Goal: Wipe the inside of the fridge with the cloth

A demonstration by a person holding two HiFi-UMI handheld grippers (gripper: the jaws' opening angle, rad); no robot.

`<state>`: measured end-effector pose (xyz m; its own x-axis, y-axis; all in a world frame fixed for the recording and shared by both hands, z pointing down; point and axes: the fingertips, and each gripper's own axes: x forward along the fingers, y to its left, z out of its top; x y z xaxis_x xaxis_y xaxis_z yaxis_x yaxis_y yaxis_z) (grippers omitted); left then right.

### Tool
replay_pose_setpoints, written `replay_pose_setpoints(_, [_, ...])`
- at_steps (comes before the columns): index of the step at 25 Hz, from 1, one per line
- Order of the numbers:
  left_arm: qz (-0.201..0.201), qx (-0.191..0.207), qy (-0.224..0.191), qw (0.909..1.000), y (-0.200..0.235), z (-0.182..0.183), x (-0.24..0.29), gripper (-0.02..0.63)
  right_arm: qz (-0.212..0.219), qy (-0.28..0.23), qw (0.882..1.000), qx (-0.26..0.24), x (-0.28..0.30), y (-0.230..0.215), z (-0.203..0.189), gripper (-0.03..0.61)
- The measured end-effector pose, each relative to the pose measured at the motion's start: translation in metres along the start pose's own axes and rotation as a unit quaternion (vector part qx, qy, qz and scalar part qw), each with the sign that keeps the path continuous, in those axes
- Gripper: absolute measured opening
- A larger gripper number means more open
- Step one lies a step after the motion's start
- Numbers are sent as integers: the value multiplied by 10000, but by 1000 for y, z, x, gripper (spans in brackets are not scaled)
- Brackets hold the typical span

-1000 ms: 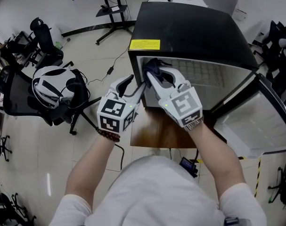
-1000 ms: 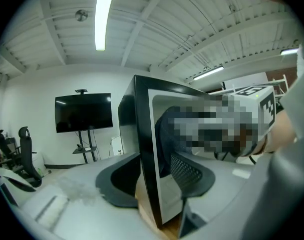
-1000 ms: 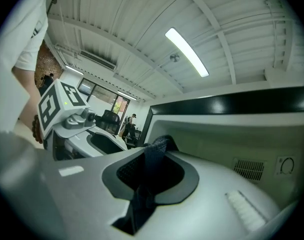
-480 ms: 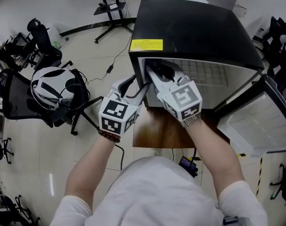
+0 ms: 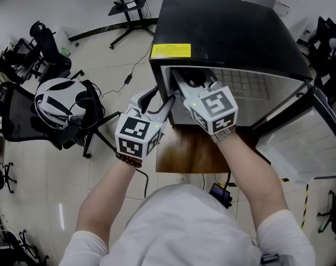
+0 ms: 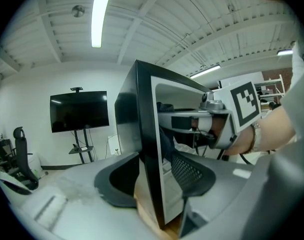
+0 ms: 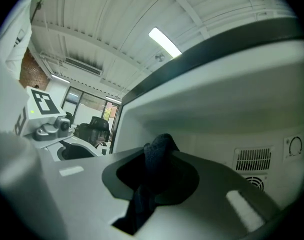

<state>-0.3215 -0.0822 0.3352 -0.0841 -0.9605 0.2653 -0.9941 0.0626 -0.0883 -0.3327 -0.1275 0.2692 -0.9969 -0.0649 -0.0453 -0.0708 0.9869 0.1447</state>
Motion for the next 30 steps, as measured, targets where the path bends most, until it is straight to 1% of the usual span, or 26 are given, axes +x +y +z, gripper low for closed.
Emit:
replay_pose_setpoints(12, [21,-17,-29,10000,0,0,0,198,-155,94,9995,247,20,-25,-7,38])
replay_pose_setpoints(30, [180,-69,-100,9998,2,0,2,196,-648,399,9968,262,45,-54,-36,38])
